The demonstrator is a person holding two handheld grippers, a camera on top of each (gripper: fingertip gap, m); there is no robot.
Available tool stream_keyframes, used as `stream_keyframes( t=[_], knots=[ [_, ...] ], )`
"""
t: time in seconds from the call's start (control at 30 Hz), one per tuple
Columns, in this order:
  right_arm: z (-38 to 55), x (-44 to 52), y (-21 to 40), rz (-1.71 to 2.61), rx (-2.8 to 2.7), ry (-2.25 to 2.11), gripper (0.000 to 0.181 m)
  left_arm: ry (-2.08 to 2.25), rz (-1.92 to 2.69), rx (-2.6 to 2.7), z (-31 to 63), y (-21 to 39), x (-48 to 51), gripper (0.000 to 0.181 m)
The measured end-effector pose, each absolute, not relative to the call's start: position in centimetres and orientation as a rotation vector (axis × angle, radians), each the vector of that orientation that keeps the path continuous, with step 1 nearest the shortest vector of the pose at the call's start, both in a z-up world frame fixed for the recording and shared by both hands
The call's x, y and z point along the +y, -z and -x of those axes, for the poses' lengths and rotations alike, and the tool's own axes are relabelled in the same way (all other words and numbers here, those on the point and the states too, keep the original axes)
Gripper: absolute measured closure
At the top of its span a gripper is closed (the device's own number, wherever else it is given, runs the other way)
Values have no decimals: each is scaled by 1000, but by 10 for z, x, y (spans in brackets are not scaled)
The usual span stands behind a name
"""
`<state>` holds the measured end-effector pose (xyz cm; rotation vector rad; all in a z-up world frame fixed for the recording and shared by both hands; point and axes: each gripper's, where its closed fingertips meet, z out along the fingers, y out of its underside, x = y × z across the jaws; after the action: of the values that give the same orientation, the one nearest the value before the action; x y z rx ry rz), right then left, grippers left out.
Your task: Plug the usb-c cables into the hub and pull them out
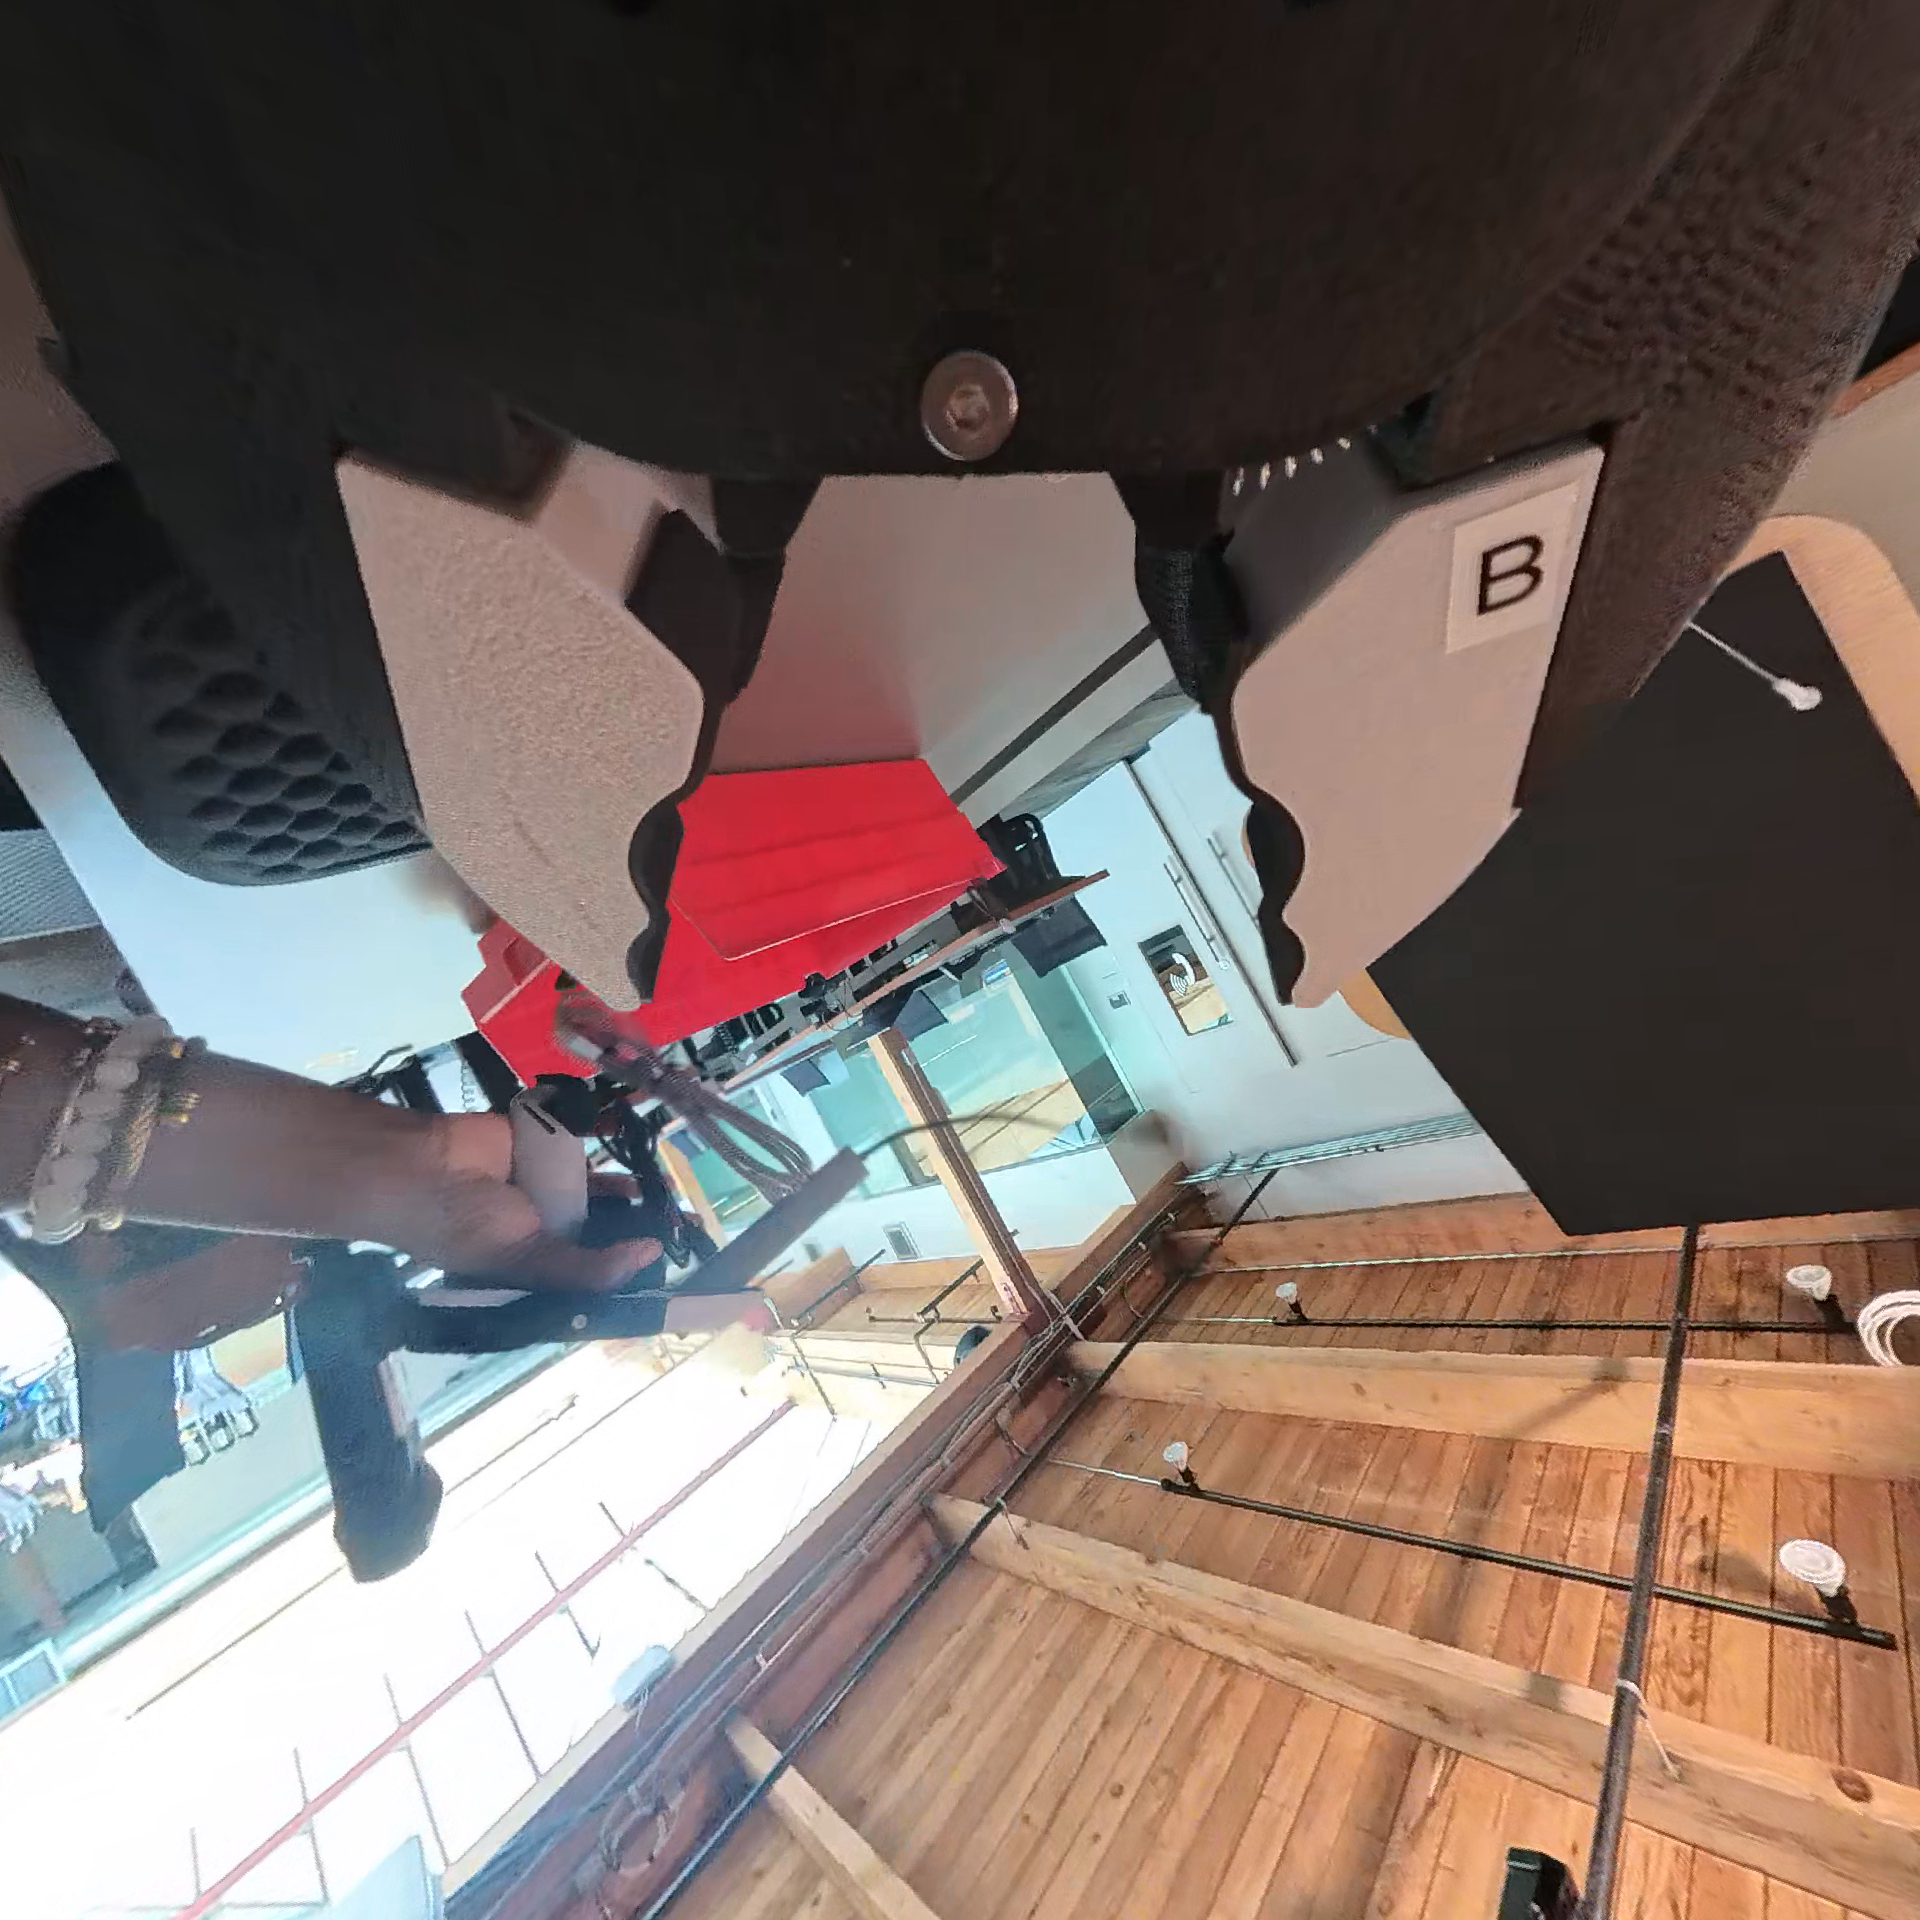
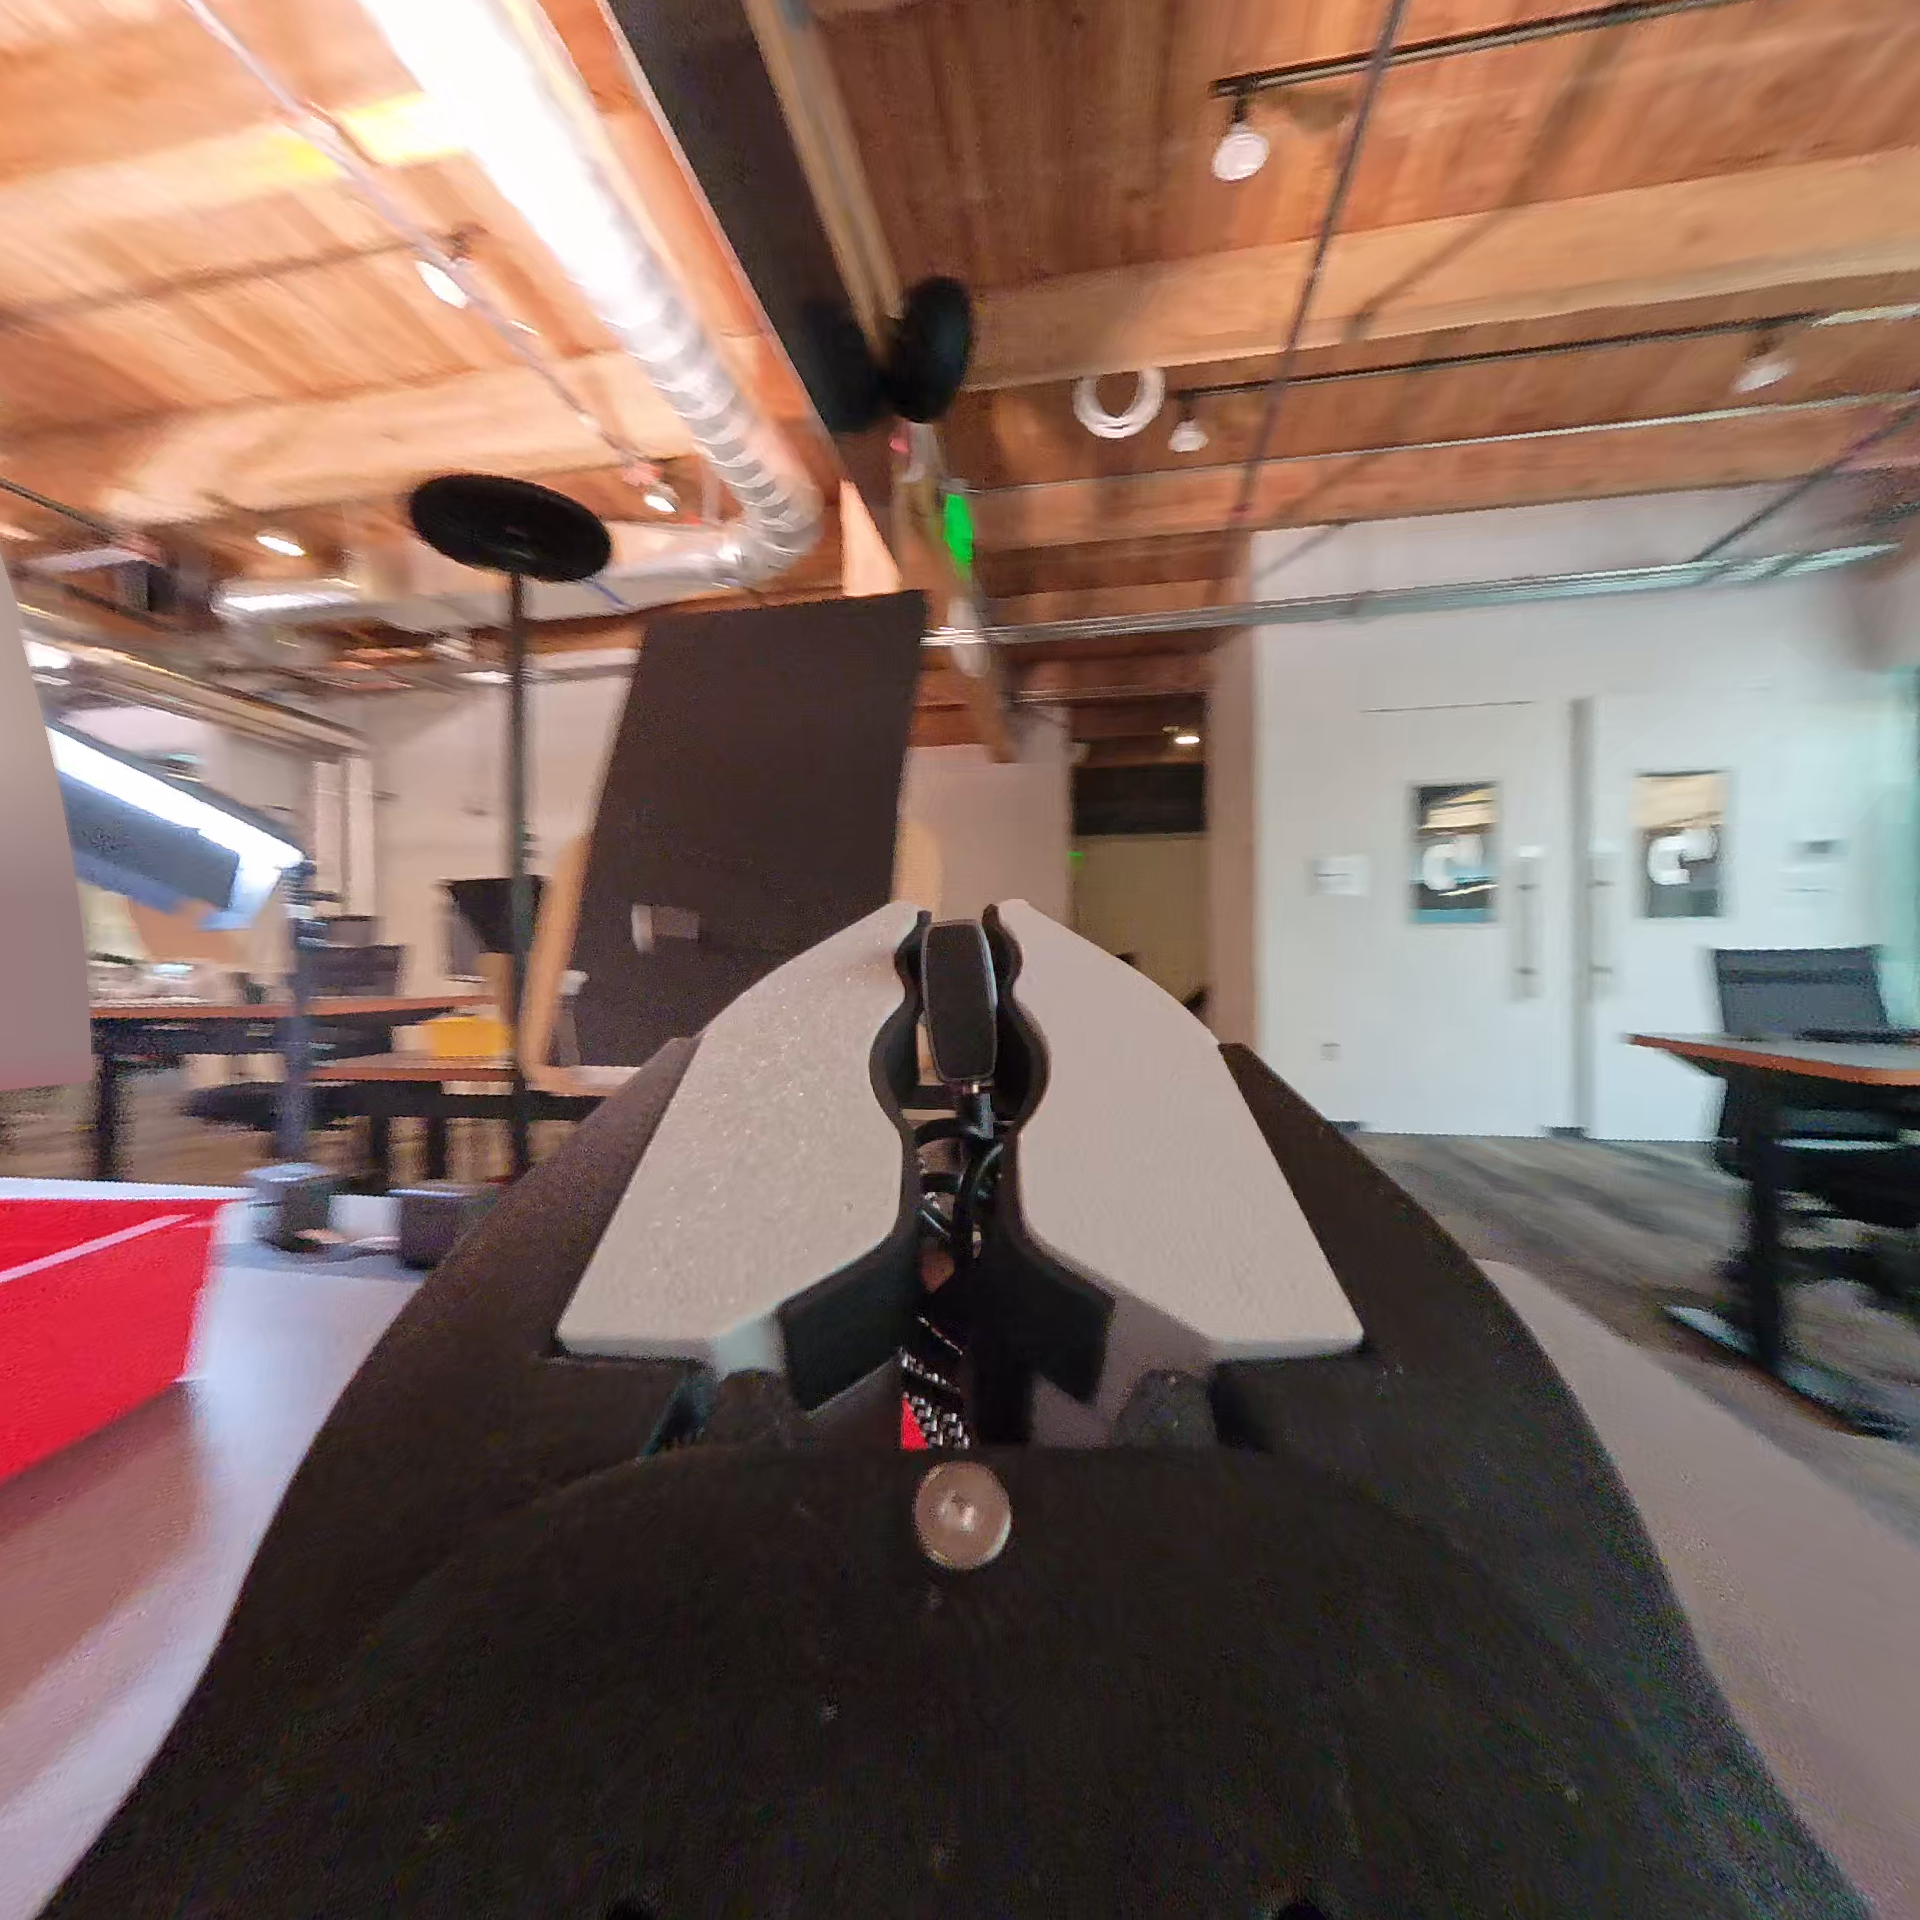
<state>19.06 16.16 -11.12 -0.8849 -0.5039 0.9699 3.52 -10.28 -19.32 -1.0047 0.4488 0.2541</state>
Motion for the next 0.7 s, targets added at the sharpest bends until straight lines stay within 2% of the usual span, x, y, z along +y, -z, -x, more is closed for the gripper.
stream_keyframes(
  t=[0.43,0.7],
  knots=[
    [-227,221,93,865,-227,-645,172,-306,1048,511,-41,202,-95,75],
    [-199,251,164,1148,-307,-440,173,-339,1029,545,-46,202,-96,76]
  ],
)
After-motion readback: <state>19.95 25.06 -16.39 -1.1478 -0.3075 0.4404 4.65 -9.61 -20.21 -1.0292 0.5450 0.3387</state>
